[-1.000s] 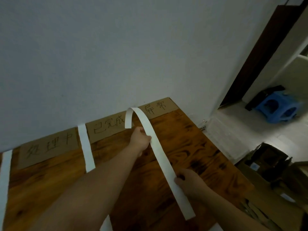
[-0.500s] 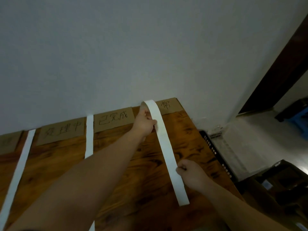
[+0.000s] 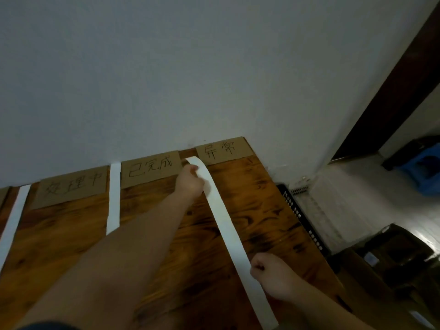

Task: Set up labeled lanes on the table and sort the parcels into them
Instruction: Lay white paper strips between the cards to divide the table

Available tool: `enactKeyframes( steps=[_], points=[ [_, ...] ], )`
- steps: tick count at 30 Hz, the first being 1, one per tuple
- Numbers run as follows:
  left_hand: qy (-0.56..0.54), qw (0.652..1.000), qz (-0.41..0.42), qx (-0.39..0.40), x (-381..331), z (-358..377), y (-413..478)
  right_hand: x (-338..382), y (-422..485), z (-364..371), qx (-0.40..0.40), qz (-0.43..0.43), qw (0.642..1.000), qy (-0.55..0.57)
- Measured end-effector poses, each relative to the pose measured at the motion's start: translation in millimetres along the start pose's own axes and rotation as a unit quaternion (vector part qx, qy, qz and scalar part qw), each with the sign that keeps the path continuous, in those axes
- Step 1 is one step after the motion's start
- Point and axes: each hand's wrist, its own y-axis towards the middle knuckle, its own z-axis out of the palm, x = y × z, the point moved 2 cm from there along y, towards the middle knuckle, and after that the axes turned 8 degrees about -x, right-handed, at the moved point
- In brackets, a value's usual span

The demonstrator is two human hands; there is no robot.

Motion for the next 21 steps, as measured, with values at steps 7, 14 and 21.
enactKeyframes(
  steps=[7,14,21],
  points=[
    [0.265,0.959,0.031,0.091,64.3,19.7,-5.6,-10.8,-2.2,28.3,0.059,-0.002,0.995,-0.080],
    [0.476,0.846,0.154,0.182,90.8,28.7,-20.5,-19.3,-2.8,40.5,0.064,-0.002,0.989,-0.133],
    [0.486,0.837,0.168,0.186,92.5,33.7,-12.8,-17.8,-1.5,53.3,0.097,-0.180,0.909,-0.362]
  ],
)
